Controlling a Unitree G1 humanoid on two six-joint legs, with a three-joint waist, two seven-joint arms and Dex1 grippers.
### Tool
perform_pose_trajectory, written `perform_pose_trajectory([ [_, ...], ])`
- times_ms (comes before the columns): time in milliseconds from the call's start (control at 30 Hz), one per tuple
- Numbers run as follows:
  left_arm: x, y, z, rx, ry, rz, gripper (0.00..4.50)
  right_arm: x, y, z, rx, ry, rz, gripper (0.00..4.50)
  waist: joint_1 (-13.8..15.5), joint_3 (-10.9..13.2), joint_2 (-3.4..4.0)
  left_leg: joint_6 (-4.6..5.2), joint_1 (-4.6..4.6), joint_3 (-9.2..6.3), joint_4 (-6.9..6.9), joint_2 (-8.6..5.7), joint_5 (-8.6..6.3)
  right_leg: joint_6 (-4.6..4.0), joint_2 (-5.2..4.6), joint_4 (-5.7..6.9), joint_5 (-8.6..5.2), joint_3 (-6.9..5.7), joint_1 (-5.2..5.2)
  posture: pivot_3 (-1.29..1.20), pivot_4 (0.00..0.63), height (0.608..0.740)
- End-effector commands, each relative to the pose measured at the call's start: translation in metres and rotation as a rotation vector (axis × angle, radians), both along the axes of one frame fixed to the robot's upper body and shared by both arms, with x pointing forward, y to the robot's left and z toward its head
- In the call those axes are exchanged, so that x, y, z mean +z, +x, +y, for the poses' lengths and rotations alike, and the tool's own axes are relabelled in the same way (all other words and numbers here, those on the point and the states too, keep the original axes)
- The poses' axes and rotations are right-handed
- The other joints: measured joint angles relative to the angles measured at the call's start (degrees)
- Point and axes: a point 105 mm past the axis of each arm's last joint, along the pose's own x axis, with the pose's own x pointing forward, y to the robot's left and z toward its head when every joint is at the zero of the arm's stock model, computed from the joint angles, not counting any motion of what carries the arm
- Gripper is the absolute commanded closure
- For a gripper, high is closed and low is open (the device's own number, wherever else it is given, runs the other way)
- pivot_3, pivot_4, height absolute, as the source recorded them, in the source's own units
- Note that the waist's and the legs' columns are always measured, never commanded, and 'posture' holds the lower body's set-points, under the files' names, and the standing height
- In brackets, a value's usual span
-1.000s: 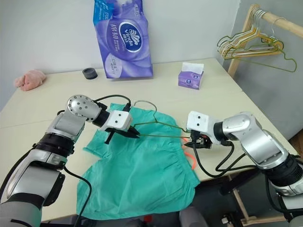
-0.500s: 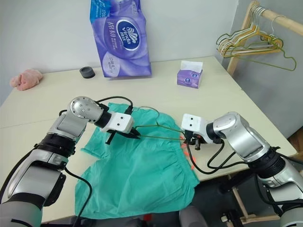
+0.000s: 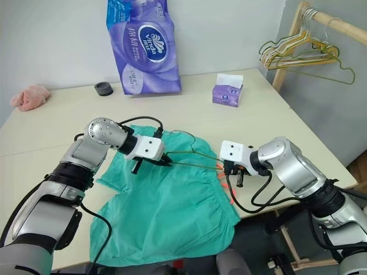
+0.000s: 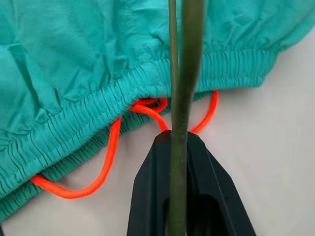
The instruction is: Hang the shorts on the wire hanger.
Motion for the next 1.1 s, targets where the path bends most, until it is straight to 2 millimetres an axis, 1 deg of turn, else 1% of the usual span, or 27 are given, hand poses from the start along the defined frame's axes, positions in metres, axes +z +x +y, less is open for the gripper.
perform_pose_trajectory([
  [33,0.028,0.004,-0.002,0.036,-0.121,-0.035,3.29,0.005,-0.001,-0.001,-0.017,0.028,-0.012,4.5,-0.2,0.0,0.0,0.0,-0.01,-0.01,0.02,0.01,0.0,0.0,0.0,0.0,0.0,-0.02,0.0,-0.22,0.066,0.74],
  [133,0.029,0.004,-0.002,0.04,-0.13,-0.041,2.4,0.006,-0.001,-0.001,-0.029,0.044,-0.01,4.5,-0.4,0.0,0.0,0.0,0.0,-0.02,0.02,0.0,0.0,0.0,0.0,0.04,0.0,0.01,-0.01,-0.22,0.066,0.74],
  [200,0.032,0.003,0.001,0.057,-0.158,-0.03,1.82,0.006,0.0,-0.005,-0.052,0.056,-0.009,4.5,-0.4,0.0,0.0,0.0,0.0,-0.05,0.02,0.0,0.0,0.0,0.0,0.05,0.0,0.01,-0.01,-0.22,0.065,0.74],
  [267,0.037,0.005,0.007,0.088,-0.182,-0.021,1.82,0.006,0.0,-0.009,-0.071,0.063,-0.008,4.5,-0.4,0.0,0.0,0.0,0.0,-0.08,0.03,0.0,0.0,0.0,0.0,0.06,0.0,0.01,-0.01,-0.22,0.065,0.74],
  [400,0.059,0.025,0.024,0.246,-0.297,-0.051,1.82,0.01,-0.001,-0.022,-0.14,0.103,0.011,4.5,-0.3,0.0,0.0,0.0,-0.01,-0.12,0.07,-0.01,0.0,0.0,0.0,0.08,0.0,-0.01,-0.01,-0.22,0.065,0.74],
  [467,0.07,0.035,0.035,0.326,-0.362,-0.069,1.82,0.013,-0.003,-0.032,-0.186,0.135,0.034,4.5,-0.2,0.0,0.0,0.01,-0.09,-0.11,0.19,-0.02,-0.01,0.0,0.0,0.08,0.0,-0.07,-0.01,-0.21,0.066,0.74],
  [500,0.074,0.039,0.042,0.37,-0.392,-0.072,1.82,0.014,-0.008,-0.041,-0.223,0.163,0.066,4.5,-0.1,0.0,0.0,0.01,-0.13,-0.11,0.23,-0.04,-0.01,0.01,0.0,0.08,-0.01,-0.07,-0.01,-0.21,0.066,0.74],
  [567,0.077,0.044,0.054,0.431,-0.431,-0.072,1.82,0.014,-0.017,-0.053,-0.291,0.212,0.122,4.5,0.0,0.0,0.0,0.02,-0.21,-0.11,0.27,-0.04,-0.01,0.04,-0.03,0.07,-0.02,-0.11,-0.01,-0.21,0.068,0.74],
  [633,0.068,0.041,0.055,0.424,-0.425,-0.044,1.82,0.005,-0.03,-0.061,-0.344,0.241,0.182,4.5,0.0,0.0,-0.01,0.02,-0.22,-0.11,0.28,-0.06,-0.01,0.05,-0.04,0.08,-0.03,-0.1,-0.01,-0.21,0.072,0.74],
  [767,0.044,0.027,0.045,0.358,-0.405,0.054,1.82,-0.013,-0.057,-0.063,-0.429,0.308,0.308,4.5,0.0,0.0,-0.01,0.02,-0.22,-0.08,0.29,-0.04,-0.01,0.04,-0.04,0.15,-0.03,-0.12,-0.01,-0.22,0.077,0.74],
  [867,0.021,0.007,0.035,0.279,-0.371,0.151,1.82,-0.026,-0.082,-0.062,-0.499,0.362,0.411,4.5,0.0,0.0,-0.01,0.02,-0.24,-0.06,0.29,-0.03,-0.01,0.05,-0.02,0.17,-0.04,-0.11,-0.01,-0.23,0.086,0.74],
  [933,0.014,-0.004,0.031,0.246,-0.368,0.206,1.82,-0.027,-0.088,-0.063,-0.539,0.391,0.429,4.5,0.0,0.0,-0.01,0.02,-0.24,-0.05,0.3,-0.01,-0.01,0.06,-0.01,0.2,-0.05,-0.09,-0.01,-0.23,0.088,0.74],
  [1000,0.01,-0.01,0.03,0.237,-0.367,0.231,1.82,-0.024,-0.093,-0.065,-0.564,0.425,0.439,4.5,0.0,0.0,-0.01,0.01,-0.22,0.01,0.33,-0.02,-0.01,0.06,-0.01,0.22,-0.05,-0.03,-0.01,-0.23,0.092,0.74],
  [1100,0.0,-0.014,0.03,0.243,-0.345,0.261,1.82,-0.019,-0.102,-0.077,-0.619,0.46,0.455,4.5,0.2,0.0,-0.01,0.02,-0.21,0.03,0.32,-0.07,-0.02,0.14,-0.01,0.18,-0.1,-0.03,0.0,-0.23,0.095,0.74],
])
